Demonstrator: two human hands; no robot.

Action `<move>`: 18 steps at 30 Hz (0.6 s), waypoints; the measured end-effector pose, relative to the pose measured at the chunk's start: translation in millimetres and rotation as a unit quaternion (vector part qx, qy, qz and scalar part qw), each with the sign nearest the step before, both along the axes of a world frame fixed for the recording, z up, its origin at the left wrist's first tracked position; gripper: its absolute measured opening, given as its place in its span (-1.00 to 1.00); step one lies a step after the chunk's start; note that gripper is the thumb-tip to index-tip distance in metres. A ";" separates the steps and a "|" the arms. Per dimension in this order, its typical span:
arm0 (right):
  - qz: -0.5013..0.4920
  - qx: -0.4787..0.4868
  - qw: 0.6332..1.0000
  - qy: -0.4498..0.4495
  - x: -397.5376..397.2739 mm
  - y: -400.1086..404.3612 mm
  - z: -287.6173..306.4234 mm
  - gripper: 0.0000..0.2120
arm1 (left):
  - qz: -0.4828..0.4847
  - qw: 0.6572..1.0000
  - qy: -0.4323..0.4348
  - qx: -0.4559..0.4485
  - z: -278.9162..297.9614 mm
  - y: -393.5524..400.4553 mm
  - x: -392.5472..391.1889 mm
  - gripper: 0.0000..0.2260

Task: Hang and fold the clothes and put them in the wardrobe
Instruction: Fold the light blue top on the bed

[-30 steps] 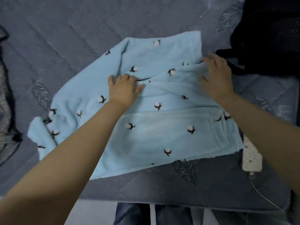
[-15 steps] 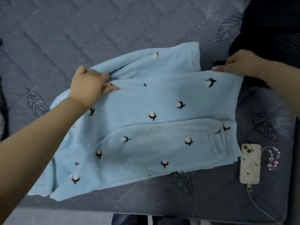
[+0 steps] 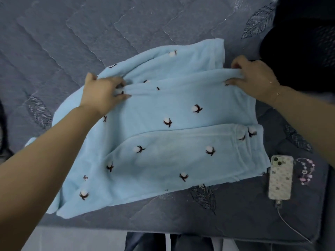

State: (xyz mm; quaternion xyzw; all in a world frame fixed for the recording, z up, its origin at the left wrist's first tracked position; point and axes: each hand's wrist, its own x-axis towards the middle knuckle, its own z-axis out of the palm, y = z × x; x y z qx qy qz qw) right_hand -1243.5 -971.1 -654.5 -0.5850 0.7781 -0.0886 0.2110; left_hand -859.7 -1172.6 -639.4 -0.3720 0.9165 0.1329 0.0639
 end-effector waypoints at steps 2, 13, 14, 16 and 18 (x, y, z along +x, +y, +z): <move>-0.007 -0.025 1.000 0.011 6.2 15.7 15.3 -0.75 | -0.016 0.999 0.046 -0.023 16.9 17.6 5.2 -0.84; 0.035 0.035 0.992 0.112 66.5 172.1 36.8 -0.65 | -0.124 0.992 0.000 0.030 34.4 168.3 84.1 -0.66; 0.030 0.042 0.993 0.104 73.0 175.7 32.0 -0.67 | -0.114 0.992 -0.035 0.036 30.7 173.2 83.5 -0.63; 0.015 0.035 0.994 0.100 86.1 176.3 28.5 -0.76 | -0.089 0.992 -0.077 0.050 30.4 179.8 74.5 -0.65; -0.013 0.012 0.995 0.102 97.6 170.2 34.3 -0.75 | -0.074 0.994 -0.065 0.037 36.6 183.7 58.5 -0.73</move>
